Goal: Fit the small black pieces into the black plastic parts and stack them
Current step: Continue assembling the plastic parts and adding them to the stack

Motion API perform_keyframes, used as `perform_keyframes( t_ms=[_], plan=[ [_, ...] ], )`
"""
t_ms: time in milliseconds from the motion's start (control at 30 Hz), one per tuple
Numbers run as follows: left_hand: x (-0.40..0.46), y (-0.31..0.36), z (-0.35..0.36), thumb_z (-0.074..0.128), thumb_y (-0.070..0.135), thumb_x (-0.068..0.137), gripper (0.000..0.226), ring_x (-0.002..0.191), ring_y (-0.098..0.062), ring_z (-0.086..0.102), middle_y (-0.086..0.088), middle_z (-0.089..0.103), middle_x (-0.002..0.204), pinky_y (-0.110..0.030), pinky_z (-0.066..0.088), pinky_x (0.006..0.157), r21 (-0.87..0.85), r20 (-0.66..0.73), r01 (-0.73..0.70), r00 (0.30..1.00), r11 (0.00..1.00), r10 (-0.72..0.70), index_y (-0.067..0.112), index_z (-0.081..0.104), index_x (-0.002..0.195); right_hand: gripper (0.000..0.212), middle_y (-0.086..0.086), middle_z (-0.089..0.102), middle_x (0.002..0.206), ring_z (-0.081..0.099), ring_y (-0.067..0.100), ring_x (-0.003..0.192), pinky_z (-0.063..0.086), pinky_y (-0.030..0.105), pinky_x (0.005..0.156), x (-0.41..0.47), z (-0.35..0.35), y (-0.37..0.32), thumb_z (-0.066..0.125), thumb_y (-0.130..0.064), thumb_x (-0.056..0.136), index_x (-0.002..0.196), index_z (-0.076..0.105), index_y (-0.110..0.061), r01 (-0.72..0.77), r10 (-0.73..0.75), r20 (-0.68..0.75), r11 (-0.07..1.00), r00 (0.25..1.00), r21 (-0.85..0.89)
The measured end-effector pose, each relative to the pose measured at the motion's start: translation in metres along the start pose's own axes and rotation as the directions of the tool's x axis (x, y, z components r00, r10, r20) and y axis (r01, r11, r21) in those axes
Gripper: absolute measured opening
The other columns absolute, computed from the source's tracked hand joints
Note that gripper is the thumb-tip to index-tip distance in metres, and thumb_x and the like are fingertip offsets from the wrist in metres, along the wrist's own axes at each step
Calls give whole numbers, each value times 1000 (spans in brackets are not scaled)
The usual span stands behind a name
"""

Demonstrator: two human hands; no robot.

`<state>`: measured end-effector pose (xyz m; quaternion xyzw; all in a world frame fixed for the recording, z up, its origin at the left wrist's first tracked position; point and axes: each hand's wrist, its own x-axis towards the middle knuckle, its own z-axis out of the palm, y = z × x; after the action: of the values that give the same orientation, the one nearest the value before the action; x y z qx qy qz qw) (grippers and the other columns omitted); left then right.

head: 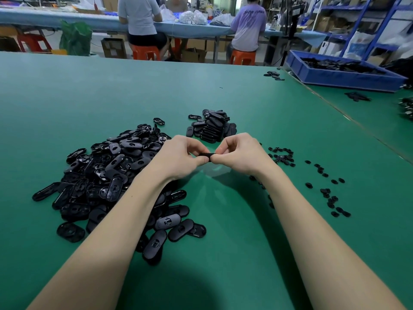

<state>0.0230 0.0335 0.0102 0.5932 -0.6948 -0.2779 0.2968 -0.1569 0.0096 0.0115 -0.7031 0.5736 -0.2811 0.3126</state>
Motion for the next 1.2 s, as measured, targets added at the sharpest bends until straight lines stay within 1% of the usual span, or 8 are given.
perform_keyframes(
  t_ms=[267, 400, 500, 633, 767, 967, 1067, 1200],
  plan=[
    [2, -3, 4, 78, 24, 86, 11, 66, -10, 58, 7, 73, 78, -22, 46, 71, -1, 5, 14, 1000, 1000, -14, 31, 72, 80, 15, -14, 62, 56, 49, -5, 45, 35, 6, 45, 0, 2, 2, 82, -29, 71, 68, 71, -21, 25, -26, -8, 999, 1000, -28],
    [2, -3, 6, 78, 26, 85, 6, 59, -3, 54, 11, 68, 70, -11, 41, 60, -14, -49, 42, 998, 999, -43, 28, 73, 80, 15, -14, 66, 63, 51, -3, 50, 39, 14, 52, 0, 2, 2, 81, -32, 74, 70, 69, -24, 88, -89, -11, 994, 996, -70],
    [2, -3, 5, 77, 29, 85, 4, 59, 0, 54, 10, 68, 72, -10, 38, 57, -59, -104, 58, 993, 997, -64, 26, 75, 85, 12, -25, 71, 83, 57, -7, 66, 41, 24, 62, -2, -1, -1, 69, -49, 82, 87, 71, -38, 144, -164, -35, 934, 986, -326],
    [2, 0, 6, 77, 27, 84, 3, 63, -1, 57, 9, 67, 70, -3, 38, 55, -83, -179, 48, 982, 995, -62, 25, 77, 85, 27, -12, 72, 97, 62, 21, 88, 39, 33, 69, -1, 5, -5, 47, -51, 92, 96, 68, -35, 193, -214, 24, 819, 976, -541],
    [2, -1, 7, 78, 25, 83, 1, 52, 8, 53, 10, 66, 63, -3, 37, 54, -124, -211, 51, 974, 991, -77, 24, 77, 83, 32, -4, 70, 92, 61, 26, 87, 41, 35, 68, 0, 8, -5, 39, -47, 96, 88, 64, -27, 194, -194, 58, 825, 979, -531],
    [3, 1, 8, 80, 25, 79, 5, 55, 5, 56, 11, 70, 62, -11, 42, 60, -216, -186, 78, 975, 973, -119, 26, 76, 77, 43, -3, 68, 90, 60, 23, 89, 46, 37, 74, -4, 8, -9, 26, -51, 83, 81, 61, -26, 145, -122, 83, 913, 989, -382],
    [6, -1, 12, 80, 29, 78, 9, 55, 14, 56, 13, 69, 61, -1, 37, 53, -164, -279, 111, 948, 980, -154, 29, 74, 71, 37, -3, 67, 89, 60, 26, 87, 46, 39, 72, -4, 11, -9, 31, -47, 92, 82, 58, -24, 157, -136, 78, 890, 988, -428],
    [10, -4, 16, 78, 34, 78, 13, 56, 15, 56, 21, 64, 55, -4, 36, 48, -113, -320, 146, 931, 983, -175, 34, 71, 67, 27, -1, 67, 93, 60, 27, 89, 43, 36, 70, -3, 12, -8, 40, -41, 96, 92, 61, -24, 165, -145, 80, 861, 986, -481]
  ],
)
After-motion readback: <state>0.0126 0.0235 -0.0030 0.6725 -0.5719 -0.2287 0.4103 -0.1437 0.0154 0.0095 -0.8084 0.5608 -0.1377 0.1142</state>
